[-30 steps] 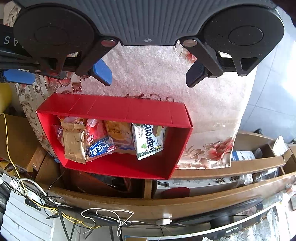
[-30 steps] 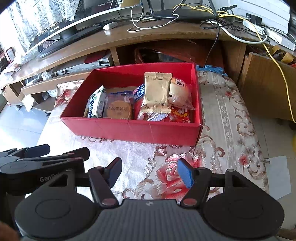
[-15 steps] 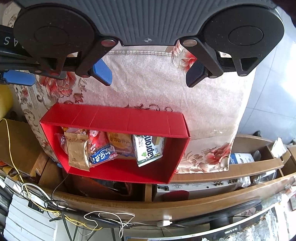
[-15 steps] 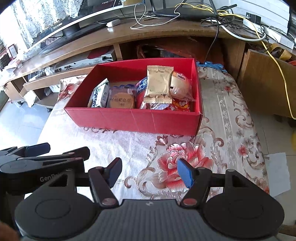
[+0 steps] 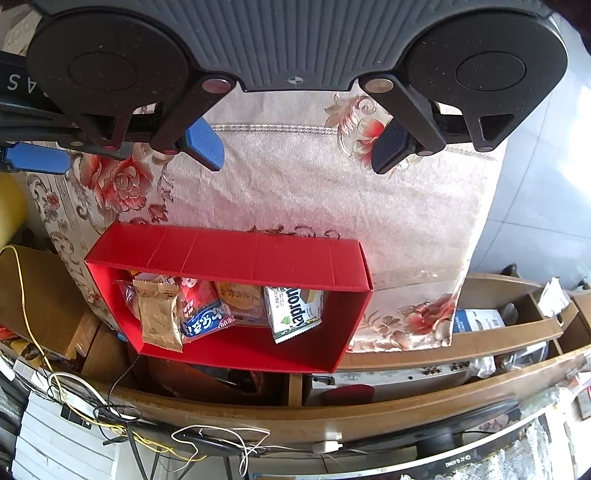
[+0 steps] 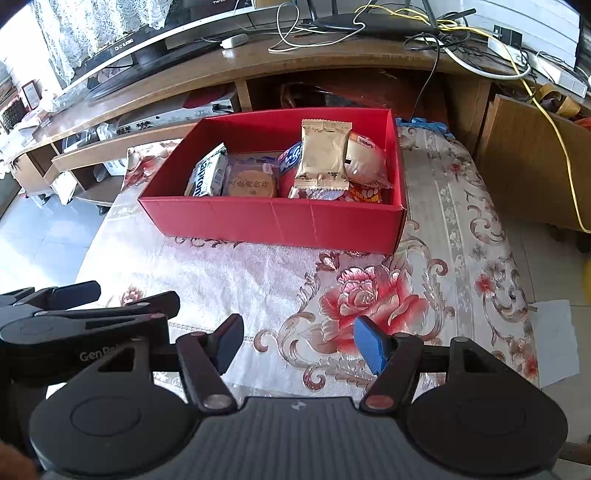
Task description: Organize snacks
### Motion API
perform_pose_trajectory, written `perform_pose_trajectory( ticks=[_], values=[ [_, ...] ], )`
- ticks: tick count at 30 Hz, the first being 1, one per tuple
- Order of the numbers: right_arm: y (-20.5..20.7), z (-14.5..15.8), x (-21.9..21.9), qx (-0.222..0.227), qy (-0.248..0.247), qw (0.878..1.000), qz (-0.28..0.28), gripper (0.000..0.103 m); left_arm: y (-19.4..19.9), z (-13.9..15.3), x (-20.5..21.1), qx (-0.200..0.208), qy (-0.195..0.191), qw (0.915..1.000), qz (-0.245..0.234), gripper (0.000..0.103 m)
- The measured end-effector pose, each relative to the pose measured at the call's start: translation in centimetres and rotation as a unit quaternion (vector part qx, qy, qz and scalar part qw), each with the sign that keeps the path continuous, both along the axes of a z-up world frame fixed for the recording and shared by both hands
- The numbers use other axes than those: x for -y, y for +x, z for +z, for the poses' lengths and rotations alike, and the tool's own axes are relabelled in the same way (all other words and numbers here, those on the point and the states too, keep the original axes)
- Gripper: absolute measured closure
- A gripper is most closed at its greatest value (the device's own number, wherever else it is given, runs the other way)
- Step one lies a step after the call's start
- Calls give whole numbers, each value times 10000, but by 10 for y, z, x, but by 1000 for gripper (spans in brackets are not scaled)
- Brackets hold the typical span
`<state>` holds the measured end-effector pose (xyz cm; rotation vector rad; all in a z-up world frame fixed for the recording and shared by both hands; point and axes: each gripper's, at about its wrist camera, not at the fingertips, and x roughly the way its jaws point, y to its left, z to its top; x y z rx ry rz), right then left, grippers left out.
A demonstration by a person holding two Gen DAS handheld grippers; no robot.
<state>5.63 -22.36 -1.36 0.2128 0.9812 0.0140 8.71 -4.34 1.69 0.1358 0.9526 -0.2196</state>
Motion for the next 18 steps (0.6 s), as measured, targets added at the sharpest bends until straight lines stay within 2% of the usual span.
perform_pose_trajectory(
  ticks=[18],
  values=[
    [-20,-1,-8,-36,-20,9999,114,39,-27,-2,-9,-14,73,10000,-30,13]
  ],
)
